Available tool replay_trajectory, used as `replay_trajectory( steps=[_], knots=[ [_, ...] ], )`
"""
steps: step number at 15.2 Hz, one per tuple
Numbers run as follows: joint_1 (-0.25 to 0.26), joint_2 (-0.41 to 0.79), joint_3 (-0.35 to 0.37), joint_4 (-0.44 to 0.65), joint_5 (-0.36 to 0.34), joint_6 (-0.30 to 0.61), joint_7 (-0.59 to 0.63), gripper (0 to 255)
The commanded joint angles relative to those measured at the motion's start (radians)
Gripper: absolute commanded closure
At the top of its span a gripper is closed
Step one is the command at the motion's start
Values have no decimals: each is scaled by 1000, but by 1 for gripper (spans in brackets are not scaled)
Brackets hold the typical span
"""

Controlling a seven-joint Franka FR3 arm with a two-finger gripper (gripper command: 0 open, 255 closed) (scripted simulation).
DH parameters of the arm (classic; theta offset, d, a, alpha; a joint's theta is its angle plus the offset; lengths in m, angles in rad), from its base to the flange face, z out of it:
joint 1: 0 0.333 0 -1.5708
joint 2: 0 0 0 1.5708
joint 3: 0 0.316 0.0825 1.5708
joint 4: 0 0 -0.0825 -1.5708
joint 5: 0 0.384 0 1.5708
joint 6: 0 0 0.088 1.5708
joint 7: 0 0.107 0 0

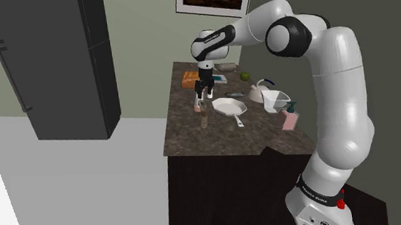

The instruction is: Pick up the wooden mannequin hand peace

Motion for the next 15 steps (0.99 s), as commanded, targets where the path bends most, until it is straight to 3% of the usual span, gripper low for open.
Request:
replay_trajectory(
  steps=[1,4,13,14,15],
  knots=[
    [-16,85,2,96,7,-12,-10,0],
    [-38,195,5,234,14,-42,-18,0],
    [-40,239,11,204,22,32,-22,0],
    [-39,238,11,204,22,31,-22,255],
    [-39,236,11,200,22,33,-22,255]
  ],
)
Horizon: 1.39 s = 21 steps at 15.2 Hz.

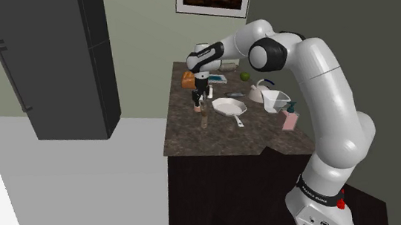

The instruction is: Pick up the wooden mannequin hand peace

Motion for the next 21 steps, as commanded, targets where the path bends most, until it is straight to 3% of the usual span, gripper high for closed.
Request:
replay_trajectory(
  steps=[1,8,21],
  knots=[
    [0,1,0,-2,0,1,0,255],
    [0,4,0,2,0,0,0,255],
    [2,-67,-8,63,-13,-131,7,255]
  ],
)
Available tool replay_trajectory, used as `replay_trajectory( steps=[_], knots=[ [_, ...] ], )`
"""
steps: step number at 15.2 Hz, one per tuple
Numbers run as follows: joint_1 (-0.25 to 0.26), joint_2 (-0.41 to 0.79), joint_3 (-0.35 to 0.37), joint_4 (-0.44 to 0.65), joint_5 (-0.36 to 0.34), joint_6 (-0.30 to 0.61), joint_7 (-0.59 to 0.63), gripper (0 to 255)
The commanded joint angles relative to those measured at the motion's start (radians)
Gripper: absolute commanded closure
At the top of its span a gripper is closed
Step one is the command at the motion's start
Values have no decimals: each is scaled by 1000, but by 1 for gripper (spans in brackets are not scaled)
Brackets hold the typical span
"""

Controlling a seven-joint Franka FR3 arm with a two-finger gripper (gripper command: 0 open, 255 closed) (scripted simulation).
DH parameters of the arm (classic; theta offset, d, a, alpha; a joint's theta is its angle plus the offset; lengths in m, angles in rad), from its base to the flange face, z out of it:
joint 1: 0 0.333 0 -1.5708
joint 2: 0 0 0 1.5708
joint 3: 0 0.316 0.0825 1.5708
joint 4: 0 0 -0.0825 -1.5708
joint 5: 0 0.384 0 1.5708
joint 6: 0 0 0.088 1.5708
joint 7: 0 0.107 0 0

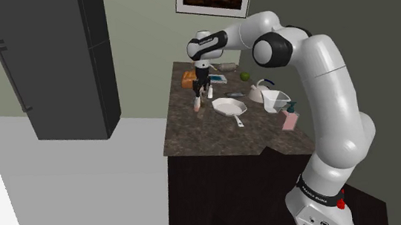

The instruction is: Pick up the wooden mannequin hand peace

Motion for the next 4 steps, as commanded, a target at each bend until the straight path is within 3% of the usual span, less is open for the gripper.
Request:
replay_trajectory(
  steps=[1,4],
  knots=[
    [0,-10,-1,12,-2,-22,1,255],
    [0,-14,-2,20,-3,-34,2,255]
  ],
)
